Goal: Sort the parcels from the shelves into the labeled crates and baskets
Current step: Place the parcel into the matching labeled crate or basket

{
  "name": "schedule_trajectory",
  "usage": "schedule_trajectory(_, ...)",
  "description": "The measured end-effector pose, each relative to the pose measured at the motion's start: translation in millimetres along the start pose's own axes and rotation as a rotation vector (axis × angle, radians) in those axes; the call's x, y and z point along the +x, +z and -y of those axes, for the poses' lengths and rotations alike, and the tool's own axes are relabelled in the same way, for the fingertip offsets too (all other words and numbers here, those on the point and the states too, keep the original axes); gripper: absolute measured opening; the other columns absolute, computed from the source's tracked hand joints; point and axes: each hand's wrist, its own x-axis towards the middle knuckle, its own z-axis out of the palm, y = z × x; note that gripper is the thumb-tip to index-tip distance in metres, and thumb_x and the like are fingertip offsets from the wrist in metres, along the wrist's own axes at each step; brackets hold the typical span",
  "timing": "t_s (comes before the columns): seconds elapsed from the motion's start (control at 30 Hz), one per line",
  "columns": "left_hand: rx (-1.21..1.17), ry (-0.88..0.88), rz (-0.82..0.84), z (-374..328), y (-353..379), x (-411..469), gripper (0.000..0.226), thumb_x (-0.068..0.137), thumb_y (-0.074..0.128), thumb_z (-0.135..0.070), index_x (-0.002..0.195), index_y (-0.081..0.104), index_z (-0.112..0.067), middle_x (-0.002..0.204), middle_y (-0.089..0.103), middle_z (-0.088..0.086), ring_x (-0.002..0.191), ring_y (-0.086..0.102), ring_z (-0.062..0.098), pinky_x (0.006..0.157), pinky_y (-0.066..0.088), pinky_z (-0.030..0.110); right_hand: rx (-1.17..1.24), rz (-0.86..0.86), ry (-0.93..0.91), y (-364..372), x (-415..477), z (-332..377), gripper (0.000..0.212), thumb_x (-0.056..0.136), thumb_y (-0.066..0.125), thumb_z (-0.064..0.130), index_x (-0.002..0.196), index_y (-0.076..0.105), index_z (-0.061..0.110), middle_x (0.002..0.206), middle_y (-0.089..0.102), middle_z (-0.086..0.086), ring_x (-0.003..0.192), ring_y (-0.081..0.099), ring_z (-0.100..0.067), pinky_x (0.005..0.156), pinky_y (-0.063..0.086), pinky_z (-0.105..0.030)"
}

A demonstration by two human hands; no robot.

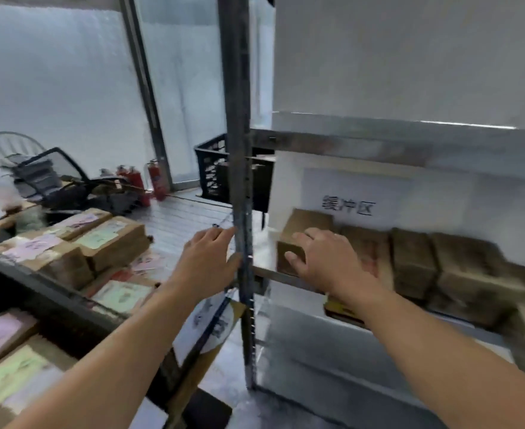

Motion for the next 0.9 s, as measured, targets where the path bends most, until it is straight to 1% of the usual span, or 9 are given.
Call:
schedule_trajectory(0.07,-0.04,0.068,0.007,-44.4,11.7,4.5,0.057,0.095,0.054,-0.038,0.147,0.039,-0.021,0.144,0.048,0.007,0.132,0.039,0.032,0.108,0.033,0.044,-0.011,-0.007,0.088,-6.0,-32.5,-41.5,0.053,0.1,0.041,0.057,0.143,0.049,0.027,0.145,0.053,-0.004,0.135,0.047,-0.028,0.11,0.037,-0.047)
schedule_trajectory(0.13,-0.081,0.149,0.023,-92.6,26.2,7.6,0.056,0.093,0.056,-0.035,0.144,0.043,-0.018,0.141,0.051,0.009,0.129,0.043,0.033,0.107,0.036,0.045,-0.022,-0.006,0.183,-13.1,-68.2,-85.9,0.056,0.101,0.04,0.056,0.149,0.042,0.028,0.155,0.043,-0.004,0.147,0.032,-0.027,0.119,0.028,-0.052)
schedule_trajectory(0.23,-0.146,0.282,0.043,-174.9,48.9,7.5,0.055,0.092,0.057,-0.035,0.142,0.044,-0.017,0.139,0.052,0.008,0.128,0.046,0.032,0.107,0.039,0.046,-0.045,0.006,0.318,-29.1,-131.7,-154.1,0.056,0.103,0.038,0.055,0.153,0.036,0.029,0.16,0.035,-0.005,0.153,0.021,-0.028,0.123,0.019,-0.055)
schedule_trajectory(0.37,-0.187,0.43,0.109,-297.6,72.4,-4.7,0.058,0.095,0.051,-0.041,0.148,0.036,-0.024,0.15,0.041,0.002,0.137,0.037,0.026,0.112,0.033,0.045,-0.08,0.003,0.502,-54.3,-224.7,-240.3,0.055,0.102,0.037,0.057,0.15,0.039,0.031,0.152,0.046,-0.002,0.147,0.032,-0.028,0.121,0.022,-0.055)
schedule_trajectory(0.5,-0.205,0.59,0.17,-413.2,96.9,-27.1,0.057,0.097,0.047,-0.04,0.149,0.034,-0.024,0.152,0.038,0.001,0.139,0.034,0.024,0.114,0.031,0.043,-0.115,-0.013,0.656,-76.6,-320.3,-312.3,0.05,0.101,0.04,0.056,0.141,0.049,0.027,0.142,0.054,-0.002,0.137,0.045,-0.028,0.115,0.032,-0.053)
schedule_trajectory(0.6,-0.23,0.701,0.226,-488.8,112.5,-47.3,0.058,0.097,0.047,-0.04,0.15,0.032,-0.023,0.153,0.037,0.0,0.14,0.033,0.024,0.115,0.03,0.043,-0.139,-0.015,0.776,-87.1,-386.4,-352.9,0.047,0.1,0.041,0.055,0.135,0.054,0.026,0.136,0.056,-0.003,0.133,0.049,-0.029,0.108,0.038,-0.049)
schedule_trajectory(0.7,-0.277,0.786,0.27,-554.6,123.8,-66.4,0.058,0.097,0.046,-0.041,0.15,0.032,-0.024,0.153,0.036,0.0,0.14,0.032,0.024,0.114,0.031,0.045,-0.167,-0.009,0.879,-94.5,-442.7,-383.4,0.048,0.1,0.041,0.056,0.137,0.05,0.027,0.14,0.053,-0.002,0.136,0.044,-0.028,0.11,0.036,-0.049)
schedule_trajectory(0.83,-0.32,0.896,0.306,-623.7,135.7,-90.2,0.057,0.098,0.045,-0.04,0.151,0.031,-0.024,0.154,0.034,-0.002,0.141,0.028,0.022,0.114,0.028,0.038,-0.217,-0.001,0.998,-101.6,-504.1,-412.7,0.052,0.101,0.039,0.056,0.144,0.045,0.027,0.149,0.046,-0.002,0.146,0.029,-0.026,0.115,0.03,-0.055)
schedule_trajectory(0.9,-0.31,0.956,0.315,-650.8,142.2,-97.5,0.057,0.098,0.045,-0.04,0.151,0.032,-0.024,0.154,0.035,-0.001,0.14,0.029,0.023,0.114,0.028,0.036,-0.221,0.006,1.066,-103.2,-527.0,-423.5,0.053,0.102,0.037,0.057,0.145,0.043,0.027,0.15,0.045,-0.002,0.146,0.029,-0.026,0.115,0.028,-0.055)
